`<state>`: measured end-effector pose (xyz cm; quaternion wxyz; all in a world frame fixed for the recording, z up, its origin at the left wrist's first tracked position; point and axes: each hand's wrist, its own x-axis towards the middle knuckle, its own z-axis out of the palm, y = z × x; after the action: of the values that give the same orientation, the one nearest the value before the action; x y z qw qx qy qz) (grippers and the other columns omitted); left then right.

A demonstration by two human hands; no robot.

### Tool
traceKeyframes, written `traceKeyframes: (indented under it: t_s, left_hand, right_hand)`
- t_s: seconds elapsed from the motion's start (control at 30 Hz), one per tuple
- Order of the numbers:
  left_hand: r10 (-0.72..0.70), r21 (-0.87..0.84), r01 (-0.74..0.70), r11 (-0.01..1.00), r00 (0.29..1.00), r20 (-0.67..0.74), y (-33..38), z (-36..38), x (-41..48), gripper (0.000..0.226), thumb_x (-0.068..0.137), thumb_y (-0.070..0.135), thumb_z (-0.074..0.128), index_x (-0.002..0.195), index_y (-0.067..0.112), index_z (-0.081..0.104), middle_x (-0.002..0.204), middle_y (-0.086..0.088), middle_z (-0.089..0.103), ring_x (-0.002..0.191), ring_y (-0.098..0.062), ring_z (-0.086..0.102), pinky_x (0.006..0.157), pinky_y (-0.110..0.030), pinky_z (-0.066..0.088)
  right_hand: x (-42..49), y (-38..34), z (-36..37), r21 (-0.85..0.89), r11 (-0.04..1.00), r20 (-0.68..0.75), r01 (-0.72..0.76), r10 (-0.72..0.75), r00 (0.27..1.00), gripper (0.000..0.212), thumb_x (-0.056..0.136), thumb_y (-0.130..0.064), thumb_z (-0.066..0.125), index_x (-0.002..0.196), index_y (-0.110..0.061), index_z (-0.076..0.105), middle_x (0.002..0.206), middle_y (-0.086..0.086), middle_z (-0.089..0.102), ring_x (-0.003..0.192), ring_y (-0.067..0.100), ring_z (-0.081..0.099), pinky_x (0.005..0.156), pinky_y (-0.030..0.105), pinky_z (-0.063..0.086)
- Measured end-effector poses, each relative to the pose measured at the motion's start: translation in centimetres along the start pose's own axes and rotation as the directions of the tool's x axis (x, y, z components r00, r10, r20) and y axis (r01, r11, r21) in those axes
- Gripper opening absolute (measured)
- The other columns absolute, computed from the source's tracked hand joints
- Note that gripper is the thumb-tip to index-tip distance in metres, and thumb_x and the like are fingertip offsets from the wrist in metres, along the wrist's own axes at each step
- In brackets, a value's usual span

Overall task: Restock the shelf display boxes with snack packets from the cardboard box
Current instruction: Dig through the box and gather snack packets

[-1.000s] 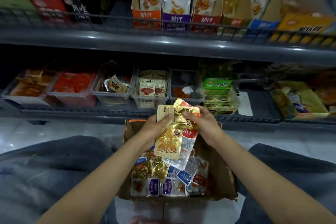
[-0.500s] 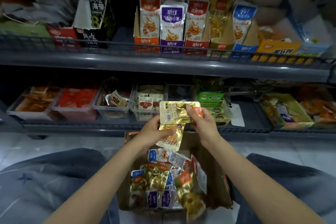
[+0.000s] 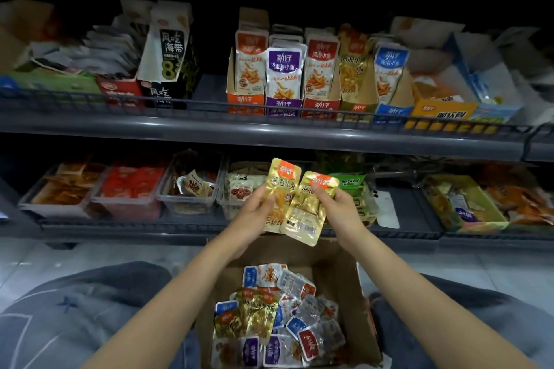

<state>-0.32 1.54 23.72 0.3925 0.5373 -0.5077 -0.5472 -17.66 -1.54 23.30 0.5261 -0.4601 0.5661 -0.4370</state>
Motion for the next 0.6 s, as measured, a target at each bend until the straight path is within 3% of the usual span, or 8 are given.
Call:
traceKeyframes:
  t_s: [0.07,0.13,0.2,0.27,0.37,0.43,0.5,0.6]
  left_hand:
    - [0.017,0.005,-0.017,1.0,0.998,0.058,0.6,0.7,-0.1,0.042,0.102,0.03,0.033,0.143,0.036,0.027,0.131,0.017,0.04,0.116,0.003,0.039,0.089,-0.013,0.037]
    - [0.04,0.017,-0.043,0.999,0.992,0.117,1.2,1.2,-0.3,0.039,0.101,0.034,0.036,0.137,0.044,0.025,0.125,0.023,0.041,0.107,0.012,0.043,0.077,-0.001,0.039]
    - [0.066,0.031,-0.073,0.997,0.982,0.176,1.5,1.6,-0.3,0.049,0.096,0.038,0.046,0.138,0.047,0.022,0.124,0.023,0.043,0.113,0.007,0.045,0.087,-0.008,0.041]
    - [0.047,0.058,-0.06,0.997,0.979,0.2,1.7,1.6,-0.3,0.066,0.089,0.039,0.057,0.142,0.046,0.017,0.126,0.019,0.042,0.117,-0.003,0.044,0.097,-0.027,0.042]
    - [0.015,0.008,-0.018,1.0,0.969,0.246,1.9,1.0,-0.1,0.07,0.087,0.035,0.062,0.136,0.054,0.016,0.124,0.019,0.044,0.113,-0.008,0.048,0.088,-0.035,0.054]
    - [0.012,-0.009,-0.01,1.0,0.964,0.266,2.2,0.9,-0.1,0.057,0.093,0.034,0.053,0.131,0.057,0.017,0.131,0.016,0.039,0.119,-0.012,0.045,0.084,-0.034,0.056]
    - [0.015,-0.03,-0.007,1.0,0.969,0.248,2.7,1.0,0.0,0.043,0.099,0.036,0.039,0.132,0.055,0.019,0.144,0.009,0.029,0.128,-0.015,0.037,0.085,-0.035,0.056]
    - [0.013,-0.06,0.0,0.998,0.977,0.211,3.4,1.3,0.4,0.042,0.102,0.034,0.03,0.141,0.047,0.019,0.142,0.006,0.035,0.119,-0.013,0.046,0.081,-0.038,0.058]
  right_hand:
    - [-0.2,-0.5,0.9,-0.032,0.999,0.035,0.023,-0.022,0.999,0.017,0.097,-0.031,0.048,0.097,-0.02,0.06,0.087,-0.011,0.066,0.073,-0.007,0.062,0.056,0.005,0.047]
    - [-0.4,-1.1,1.6,-0.05,0.998,0.082,0.026,-0.022,0.996,0.028,0.098,-0.039,0.043,0.102,-0.019,0.063,0.092,-0.008,0.068,0.085,-0.001,0.065,0.063,0.007,0.049]
    - [-0.5,-1.4,2.1,-0.059,0.998,0.13,0.0,0.007,0.991,0.046,0.096,-0.052,0.036,0.116,-0.019,0.062,0.106,-0.003,0.067,0.103,0.008,0.062,0.082,0.017,0.05]
    - [-0.4,-1.7,2.2,-0.018,0.998,0.173,-0.06,0.062,0.983,0.052,0.095,-0.058,0.027,0.116,-0.024,0.062,0.109,-0.004,0.065,0.108,0.011,0.058,0.096,0.027,0.044]
    - [-0.2,-2.0,1.9,0.042,0.996,0.202,-0.082,0.072,0.977,0.047,0.096,-0.056,0.027,0.113,-0.027,0.06,0.102,-0.009,0.064,0.1,0.009,0.058,0.089,0.027,0.046]
    - [-0.1,-2.2,1.6,0.062,0.996,0.221,-0.067,0.052,0.974,0.048,0.096,-0.052,0.034,0.125,-0.019,0.054,0.107,-0.002,0.065,0.1,0.012,0.061,0.079,0.025,0.052]
    - [0.2,-2.4,1.4,0.099,0.993,0.224,-0.057,0.034,0.974,0.05,0.095,-0.049,0.041,0.131,-0.014,0.049,0.114,0.006,0.064,0.105,0.017,0.063,0.078,0.028,0.057]
    - [0.8,-2.7,1.0,0.042,0.999,0.203,-0.005,-0.004,0.979,0.051,0.091,-0.036,0.057,0.135,-0.015,0.041,0.116,0.007,0.063,0.103,0.017,0.064,0.078,0.028,0.057]
